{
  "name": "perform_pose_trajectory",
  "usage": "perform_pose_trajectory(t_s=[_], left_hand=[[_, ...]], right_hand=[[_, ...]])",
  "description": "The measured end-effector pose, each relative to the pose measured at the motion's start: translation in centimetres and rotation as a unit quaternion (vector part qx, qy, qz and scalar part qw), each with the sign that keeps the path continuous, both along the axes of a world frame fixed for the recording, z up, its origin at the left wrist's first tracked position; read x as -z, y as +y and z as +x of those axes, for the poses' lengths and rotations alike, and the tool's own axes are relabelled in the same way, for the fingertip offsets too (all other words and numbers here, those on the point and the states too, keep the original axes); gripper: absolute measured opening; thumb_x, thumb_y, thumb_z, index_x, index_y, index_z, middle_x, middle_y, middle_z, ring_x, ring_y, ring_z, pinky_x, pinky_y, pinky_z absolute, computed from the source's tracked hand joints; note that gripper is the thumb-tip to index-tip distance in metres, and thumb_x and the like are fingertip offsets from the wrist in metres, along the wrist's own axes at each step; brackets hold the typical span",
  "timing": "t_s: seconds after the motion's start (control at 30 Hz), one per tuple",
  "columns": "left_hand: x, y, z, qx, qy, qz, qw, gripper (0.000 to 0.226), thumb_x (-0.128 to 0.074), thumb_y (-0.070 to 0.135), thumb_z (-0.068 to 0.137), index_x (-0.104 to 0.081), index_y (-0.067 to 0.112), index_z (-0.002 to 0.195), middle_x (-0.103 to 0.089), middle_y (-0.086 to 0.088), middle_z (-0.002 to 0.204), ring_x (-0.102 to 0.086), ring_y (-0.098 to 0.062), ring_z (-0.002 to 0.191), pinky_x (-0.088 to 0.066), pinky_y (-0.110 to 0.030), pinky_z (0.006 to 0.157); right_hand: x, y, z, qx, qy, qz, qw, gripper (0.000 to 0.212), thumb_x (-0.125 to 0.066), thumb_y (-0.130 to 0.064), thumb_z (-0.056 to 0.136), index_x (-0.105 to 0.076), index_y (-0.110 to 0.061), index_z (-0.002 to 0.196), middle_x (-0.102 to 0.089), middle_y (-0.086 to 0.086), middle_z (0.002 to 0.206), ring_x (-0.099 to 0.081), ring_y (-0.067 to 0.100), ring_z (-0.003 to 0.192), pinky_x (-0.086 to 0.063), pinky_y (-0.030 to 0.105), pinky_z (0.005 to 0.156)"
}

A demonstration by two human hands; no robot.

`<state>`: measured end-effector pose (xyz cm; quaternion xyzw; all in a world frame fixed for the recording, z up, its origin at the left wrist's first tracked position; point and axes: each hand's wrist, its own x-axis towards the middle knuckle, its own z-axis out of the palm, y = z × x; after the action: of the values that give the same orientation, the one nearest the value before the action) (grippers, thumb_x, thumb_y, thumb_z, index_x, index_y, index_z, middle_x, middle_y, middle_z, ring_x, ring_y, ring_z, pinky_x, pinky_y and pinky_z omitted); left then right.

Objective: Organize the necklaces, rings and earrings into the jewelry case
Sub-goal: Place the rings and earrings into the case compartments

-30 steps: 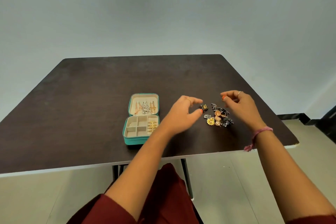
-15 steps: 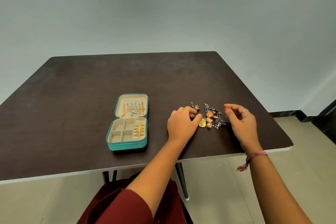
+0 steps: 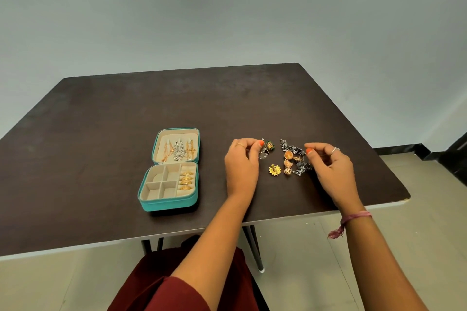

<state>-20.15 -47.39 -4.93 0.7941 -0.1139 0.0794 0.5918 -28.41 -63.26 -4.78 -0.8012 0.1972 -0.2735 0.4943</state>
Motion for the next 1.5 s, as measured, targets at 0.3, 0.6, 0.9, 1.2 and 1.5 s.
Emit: perform_pose_trajectory(t_s=[0.3,0.6,0.9,1.2,1.5], left_hand=[[0.5,0.8,0.7,-0.003,0.043,-0.166,0.985,0.009,-0.062,0.022,0.092,-0.069,0.018,0.094,-0.069,0.000,0.090,-0.065,-0.006,0.082,-0.054,-0.028,0.080],[-0.5,1.5,0.5,0.037,0.114,-0.317,0.941,0.008,-0.055,0.016,0.095,-0.063,0.014,0.093,-0.070,0.001,0.086,-0.070,-0.015,0.089,-0.050,-0.019,0.070],[-0.9,1.6,0.6,0.050,0.148,-0.352,0.923,0.009,-0.053,0.019,0.096,-0.059,0.013,0.092,-0.073,-0.003,0.086,-0.070,-0.013,0.076,-0.050,-0.022,0.067],[-1.2,2.0,0.3,0.075,0.164,-0.364,0.914,0.007,-0.054,0.016,0.096,-0.059,0.012,0.095,-0.074,-0.005,0.086,-0.070,-0.012,0.074,-0.051,-0.020,0.064],[-1.3,2.0,0.3,0.089,0.161,-0.357,0.916,0.008,-0.053,0.015,0.096,-0.060,0.011,0.099,-0.074,-0.007,0.097,-0.071,-0.015,0.089,-0.053,-0.020,0.067]], right_hand=[[-1.4,1.0,0.6,-0.046,0.002,-0.080,0.996,0.017,-0.056,-0.018,0.094,-0.066,-0.028,0.102,-0.063,-0.010,0.095,-0.059,0.006,0.087,-0.042,0.010,0.068],[-4.6,1.5,6.4,-0.222,0.191,-0.542,0.788,0.035,-0.049,-0.022,0.098,-0.054,-0.039,0.128,-0.046,-0.007,0.136,-0.041,0.020,0.123,-0.039,0.035,0.089],[-5.8,2.5,8.8,-0.269,0.232,-0.624,0.696,0.036,-0.051,-0.014,0.095,-0.057,-0.039,0.121,-0.052,-0.015,0.132,-0.040,0.015,0.124,-0.030,0.035,0.092],[-6.8,4.1,9.4,-0.263,0.246,-0.667,0.652,0.020,-0.050,-0.019,0.095,-0.063,-0.031,0.103,-0.060,-0.010,0.104,-0.050,0.015,0.107,-0.029,0.036,0.093],[-6.4,1.8,8.1,-0.233,0.113,-0.462,0.848,0.019,-0.060,-0.039,0.090,-0.070,-0.031,0.104,-0.067,-0.013,0.109,-0.054,0.010,0.109,-0.039,0.034,0.091]])
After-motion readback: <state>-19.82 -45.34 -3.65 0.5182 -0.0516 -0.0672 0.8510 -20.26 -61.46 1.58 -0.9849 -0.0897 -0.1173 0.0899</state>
